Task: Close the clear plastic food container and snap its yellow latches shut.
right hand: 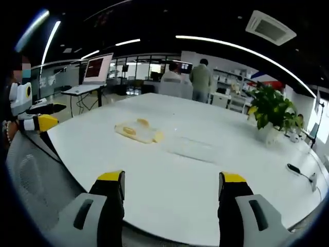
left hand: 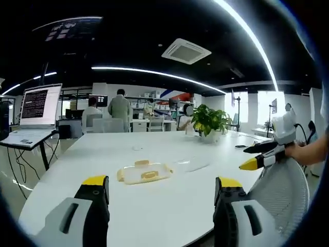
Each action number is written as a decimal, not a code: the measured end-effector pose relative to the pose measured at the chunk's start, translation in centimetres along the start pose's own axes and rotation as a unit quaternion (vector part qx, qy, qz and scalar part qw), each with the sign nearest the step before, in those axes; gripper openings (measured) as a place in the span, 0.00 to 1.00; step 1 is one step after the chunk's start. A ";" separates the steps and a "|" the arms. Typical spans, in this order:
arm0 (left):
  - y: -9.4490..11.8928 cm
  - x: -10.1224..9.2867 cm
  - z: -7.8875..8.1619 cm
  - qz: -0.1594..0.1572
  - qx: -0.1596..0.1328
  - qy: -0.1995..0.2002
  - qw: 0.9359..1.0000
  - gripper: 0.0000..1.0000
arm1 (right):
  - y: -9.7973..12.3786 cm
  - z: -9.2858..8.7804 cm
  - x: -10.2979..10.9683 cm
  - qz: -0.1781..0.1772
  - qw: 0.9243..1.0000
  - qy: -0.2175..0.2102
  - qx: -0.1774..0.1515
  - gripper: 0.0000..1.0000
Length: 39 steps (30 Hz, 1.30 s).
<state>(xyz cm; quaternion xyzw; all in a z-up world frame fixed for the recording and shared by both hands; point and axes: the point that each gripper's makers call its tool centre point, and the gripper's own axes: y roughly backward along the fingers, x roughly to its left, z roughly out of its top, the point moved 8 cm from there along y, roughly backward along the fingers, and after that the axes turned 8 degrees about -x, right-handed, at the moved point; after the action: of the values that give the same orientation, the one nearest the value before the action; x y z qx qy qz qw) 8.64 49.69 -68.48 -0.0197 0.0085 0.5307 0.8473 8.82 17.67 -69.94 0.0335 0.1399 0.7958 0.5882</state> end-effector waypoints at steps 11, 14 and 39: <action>0.2 0.4 0.0 0.022 -0.002 -0.002 1.000 0.81 | -0.1 -0.1 0.2 0.008 1.000 0.002 0.007 0.72; 0.3 0.4 0.1 0.022 -0.009 -0.007 1.000 0.82 | -0.2 -0.3 0.4 0.014 1.000 0.005 0.022 0.72; 0.2 0.7 -0.5 0.025 0.015 -0.011 1.000 0.80 | 0.0 -0.2 0.5 0.013 1.000 0.000 0.011 0.70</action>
<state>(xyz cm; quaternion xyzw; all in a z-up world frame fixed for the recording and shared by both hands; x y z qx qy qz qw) 8.72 50.36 -69.00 -0.0013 0.0073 0.5519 0.8339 8.67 18.06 -70.18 0.0418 0.1478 0.8018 0.5776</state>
